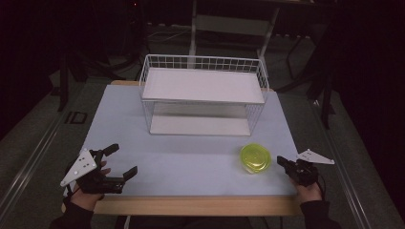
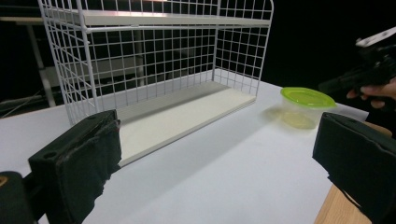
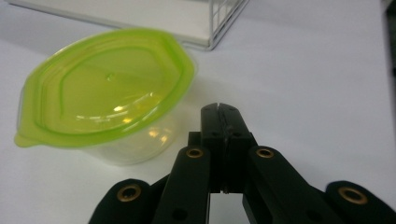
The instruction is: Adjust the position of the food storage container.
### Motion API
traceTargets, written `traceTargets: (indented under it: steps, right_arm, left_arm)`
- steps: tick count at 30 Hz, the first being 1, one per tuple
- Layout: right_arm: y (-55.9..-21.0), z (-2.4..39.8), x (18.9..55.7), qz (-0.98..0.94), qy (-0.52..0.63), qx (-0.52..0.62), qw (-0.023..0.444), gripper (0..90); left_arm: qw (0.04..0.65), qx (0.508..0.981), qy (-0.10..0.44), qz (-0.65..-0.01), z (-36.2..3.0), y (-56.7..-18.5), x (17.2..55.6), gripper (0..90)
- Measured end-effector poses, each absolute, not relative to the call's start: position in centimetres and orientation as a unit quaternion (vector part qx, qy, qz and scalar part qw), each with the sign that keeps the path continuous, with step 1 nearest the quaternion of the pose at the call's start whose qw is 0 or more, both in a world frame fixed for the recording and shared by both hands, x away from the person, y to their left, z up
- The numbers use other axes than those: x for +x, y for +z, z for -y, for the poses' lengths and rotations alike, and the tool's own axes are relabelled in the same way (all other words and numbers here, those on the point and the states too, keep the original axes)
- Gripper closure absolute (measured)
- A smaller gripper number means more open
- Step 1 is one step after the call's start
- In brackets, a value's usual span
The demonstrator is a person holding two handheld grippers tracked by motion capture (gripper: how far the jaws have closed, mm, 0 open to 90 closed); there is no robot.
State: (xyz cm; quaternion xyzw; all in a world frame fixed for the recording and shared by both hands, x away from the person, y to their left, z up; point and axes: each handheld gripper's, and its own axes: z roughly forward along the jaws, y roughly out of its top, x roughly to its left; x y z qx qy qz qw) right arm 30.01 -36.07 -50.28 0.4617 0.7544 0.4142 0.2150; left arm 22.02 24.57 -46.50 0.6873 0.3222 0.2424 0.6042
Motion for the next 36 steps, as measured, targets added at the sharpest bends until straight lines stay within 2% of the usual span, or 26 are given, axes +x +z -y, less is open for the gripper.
traceTargets:
  steps: [4, 12, 25, 34, 36]
  right_arm:
    - [-51.7, 35.9, 30.5, -0.751, 0.42, 0.482, 0.168, 90.0]
    - [-52.8, 34.1, 31.8, -0.782, 0.374, 0.474, 0.156, 90.0]
    - [-52.3, 32.0, 32.1, -0.8, 0.396, 0.429, 0.137, 90.0]
    - [-52.7, 29.7, 32.0, -0.829, 0.388, 0.39, 0.098, 90.0]
    - [-52.5, 29.3, 32.1, -0.831, 0.386, 0.388, 0.1, 90.0]
  left_arm:
    - [0.605, 0.687, 0.242, -0.322, -24.6, -46.5, 22.0, 1.7]
    - [0.603, 0.689, 0.243, -0.32, -24.5, -46.5, 22.0, 1.8]
    - [0.603, 0.688, 0.247, -0.319, -24.6, -46.5, 22.0, 1.7]
    - [0.601, 0.691, 0.243, -0.321, -24.5, -46.5, 22.1, 1.7]
    - [0.602, 0.69, 0.242, -0.321, -24.5, -46.5, 22.1, 1.7]
